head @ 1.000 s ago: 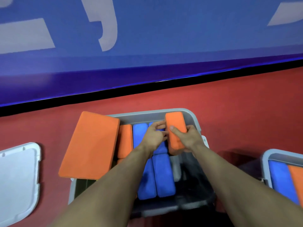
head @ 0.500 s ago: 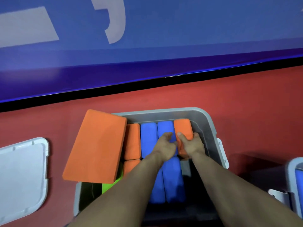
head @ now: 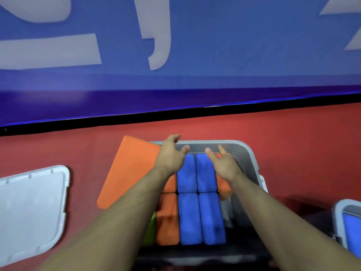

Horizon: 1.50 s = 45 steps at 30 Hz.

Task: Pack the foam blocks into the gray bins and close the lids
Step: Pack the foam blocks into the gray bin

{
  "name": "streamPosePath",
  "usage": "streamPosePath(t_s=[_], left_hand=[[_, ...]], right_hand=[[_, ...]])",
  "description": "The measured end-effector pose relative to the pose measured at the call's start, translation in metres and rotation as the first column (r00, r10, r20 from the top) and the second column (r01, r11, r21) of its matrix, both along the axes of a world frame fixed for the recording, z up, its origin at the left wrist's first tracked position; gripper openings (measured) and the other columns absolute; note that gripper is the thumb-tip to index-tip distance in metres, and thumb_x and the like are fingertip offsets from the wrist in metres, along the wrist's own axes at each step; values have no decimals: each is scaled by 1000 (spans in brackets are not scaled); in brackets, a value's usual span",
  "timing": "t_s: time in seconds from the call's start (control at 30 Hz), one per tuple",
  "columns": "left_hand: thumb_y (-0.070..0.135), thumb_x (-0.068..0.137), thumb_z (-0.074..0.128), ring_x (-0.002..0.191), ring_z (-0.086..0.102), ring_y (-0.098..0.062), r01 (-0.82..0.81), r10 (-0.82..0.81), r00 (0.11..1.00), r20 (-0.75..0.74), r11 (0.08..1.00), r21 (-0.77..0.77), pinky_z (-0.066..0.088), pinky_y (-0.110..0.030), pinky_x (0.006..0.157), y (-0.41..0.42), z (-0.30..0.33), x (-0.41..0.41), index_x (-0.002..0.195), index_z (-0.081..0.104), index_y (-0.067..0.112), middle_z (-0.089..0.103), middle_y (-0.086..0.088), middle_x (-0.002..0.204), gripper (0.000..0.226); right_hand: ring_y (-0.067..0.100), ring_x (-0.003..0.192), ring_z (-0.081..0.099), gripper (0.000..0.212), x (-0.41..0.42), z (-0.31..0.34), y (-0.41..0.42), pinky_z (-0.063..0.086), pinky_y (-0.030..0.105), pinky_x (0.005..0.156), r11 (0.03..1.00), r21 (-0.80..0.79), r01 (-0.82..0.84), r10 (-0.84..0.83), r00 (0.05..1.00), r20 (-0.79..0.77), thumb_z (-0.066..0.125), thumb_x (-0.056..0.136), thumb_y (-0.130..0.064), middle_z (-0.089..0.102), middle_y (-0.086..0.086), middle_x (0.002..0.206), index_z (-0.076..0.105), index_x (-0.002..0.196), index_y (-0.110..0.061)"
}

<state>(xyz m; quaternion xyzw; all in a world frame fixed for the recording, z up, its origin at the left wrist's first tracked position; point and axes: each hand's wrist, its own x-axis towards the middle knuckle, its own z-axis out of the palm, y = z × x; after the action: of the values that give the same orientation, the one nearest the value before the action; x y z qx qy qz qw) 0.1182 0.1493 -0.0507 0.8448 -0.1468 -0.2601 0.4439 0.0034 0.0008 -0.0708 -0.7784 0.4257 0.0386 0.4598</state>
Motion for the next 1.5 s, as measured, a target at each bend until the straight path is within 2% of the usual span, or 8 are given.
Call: streamPosePath(t_s=[0.23,0.4,0.63,0.87,1.07,1.23,1.43,1.5], left_hand=[[40,86,76,135,47,-35,-259,223,958,179,942,214,35,-39,115,102,12,43,144,50,11,52,-18,144,69],[55,79,79,133,50,-38,-244,289,956,-56,884,399,39,-44,112,166,-13,47,149,39,3,50,-23,146,96],[60,67,85,103,62,-36,-143,263,930,-258,903,405,51,-41,79,177,-3,35,126,56,-2,62,-16,121,91],[49,61,94,108,63,-24,-12,28,995,-99,987,157,53,-41,97,127,31,20,117,47,22,61,-2,118,79],[39,68,90,104,55,-19,142,-163,973,166,981,128,44,-32,86,100,48,-7,126,34,21,52,2,113,83],[33,68,82,102,49,-12,320,-375,812,447,927,196,43,-40,93,87,48,-36,122,28,31,49,10,117,76],[24,68,75,124,51,-22,363,-426,498,756,894,264,33,-44,103,65,39,-74,136,36,15,48,-1,140,79],[35,69,77,128,49,-22,368,-406,488,773,898,239,34,-45,103,54,40,-85,136,36,15,46,-1,143,81]], right_hand=[[13,143,41,68,-22,60,34,30,29,117,967,-17,-255,255,965,64,59,96,-54,41,-2,158,42,154,-22],[19,121,61,61,-51,67,51,47,28,98,949,16,-314,314,949,3,60,96,-51,47,-6,152,47,150,-26],[12,144,41,62,-45,78,60,34,30,118,920,-58,-387,389,921,30,61,98,-45,43,-11,157,42,153,-25],[8,130,55,54,-35,97,51,40,26,111,972,29,-231,224,961,160,64,96,-47,58,-7,142,53,143,-22],[28,110,68,62,-46,131,42,61,50,85,837,546,41,-164,970,180,60,87,-70,65,5,127,58,129,-25],[41,102,72,94,-60,147,22,61,54,85,619,765,175,-371,924,89,55,75,-86,65,24,127,60,126,-7],[32,103,73,73,-84,154,17,59,59,80,597,767,236,-437,897,63,64,80,-74,75,14,113,63,130,-21],[29,102,73,71,-91,155,11,62,53,78,620,746,245,-451,889,83,67,80,-70,75,14,115,63,132,-21]])
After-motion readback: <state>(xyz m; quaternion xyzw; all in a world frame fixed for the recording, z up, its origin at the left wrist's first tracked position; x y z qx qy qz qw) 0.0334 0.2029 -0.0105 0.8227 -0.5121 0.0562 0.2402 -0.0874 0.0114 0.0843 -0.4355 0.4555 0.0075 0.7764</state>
